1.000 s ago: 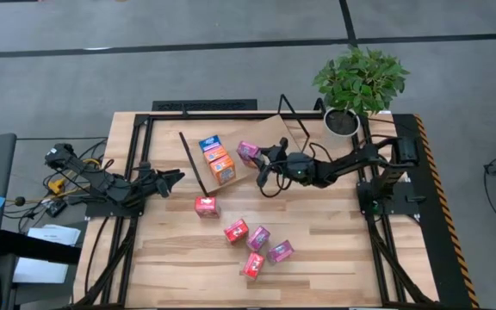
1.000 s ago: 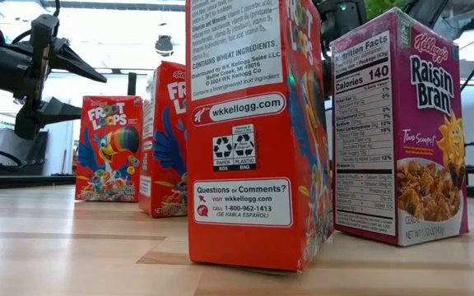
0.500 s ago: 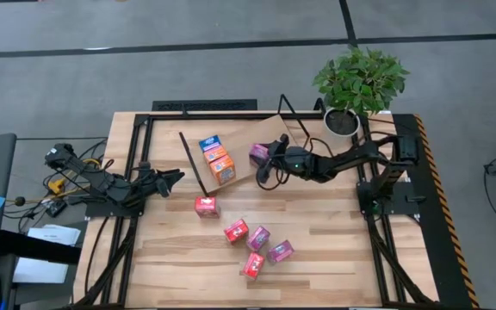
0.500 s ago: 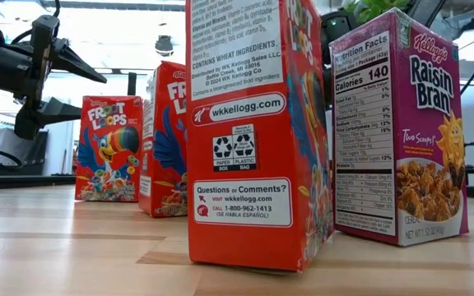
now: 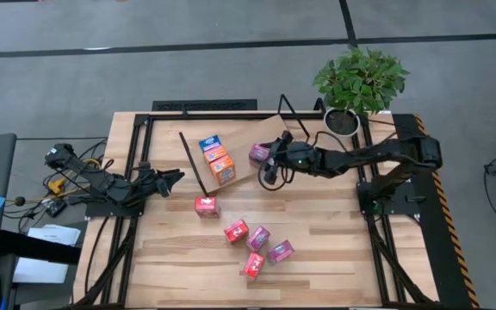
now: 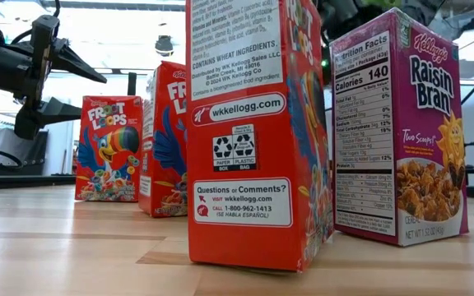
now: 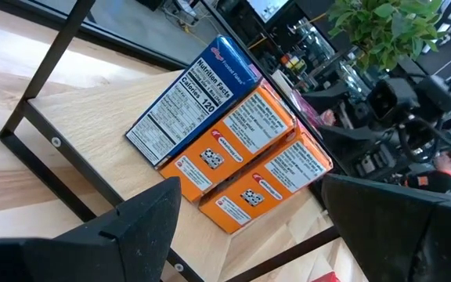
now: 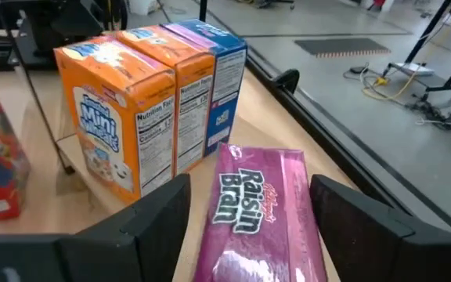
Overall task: Stack cereal on shelf
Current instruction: Put the right purple cereal box on the shelf
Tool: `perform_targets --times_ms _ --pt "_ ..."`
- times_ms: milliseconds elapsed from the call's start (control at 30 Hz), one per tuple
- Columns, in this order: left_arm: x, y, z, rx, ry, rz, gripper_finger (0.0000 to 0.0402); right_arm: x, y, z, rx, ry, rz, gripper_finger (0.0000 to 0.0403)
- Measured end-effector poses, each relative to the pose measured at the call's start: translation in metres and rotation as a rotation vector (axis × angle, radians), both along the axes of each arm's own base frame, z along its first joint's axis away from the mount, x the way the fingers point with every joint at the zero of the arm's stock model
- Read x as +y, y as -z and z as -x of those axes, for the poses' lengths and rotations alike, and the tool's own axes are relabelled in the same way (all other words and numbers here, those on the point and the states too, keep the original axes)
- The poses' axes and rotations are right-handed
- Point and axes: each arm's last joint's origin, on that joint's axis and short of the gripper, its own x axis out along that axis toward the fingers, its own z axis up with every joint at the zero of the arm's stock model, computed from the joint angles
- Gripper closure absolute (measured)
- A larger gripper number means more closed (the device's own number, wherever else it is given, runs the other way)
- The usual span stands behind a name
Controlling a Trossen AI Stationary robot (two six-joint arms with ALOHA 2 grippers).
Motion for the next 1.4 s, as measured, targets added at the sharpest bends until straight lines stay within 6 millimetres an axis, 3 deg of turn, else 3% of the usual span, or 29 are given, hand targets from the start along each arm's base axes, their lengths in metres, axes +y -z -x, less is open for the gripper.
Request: perform_targets --times_ms 300,667,1000,1200,1400 --pt "0.000 0.000 0.000 0.000 0.000 -0.001 0.0101 -0.005 -0.035 0.002 0.150 -0.026 0.013 0.0107" --pt "0.000 0.000 0.000 0.001 0.001 -0.001 0.0101 -0.016 -0.061 0.001 0.242 -0.030 -0.082 0.0105" --pt "0.000 0.000 0.000 0.001 0.001 -0.001 0.0101 -0.021 -0.090 0.000 0.256 -0.055 -0.121 0.0036" --pt "0.000 0.000 0.000 0.001 0.001 -0.001 0.0101 -0.019 -0.089 -0.001 0.279 -0.069 -0.108 0.0023" --pt "0.000 0.000 0.000 0.002 0.002 -0.003 0.0101 -0.016 -0.072 -0.015 0.321 -0.088 -0.112 0.0032"
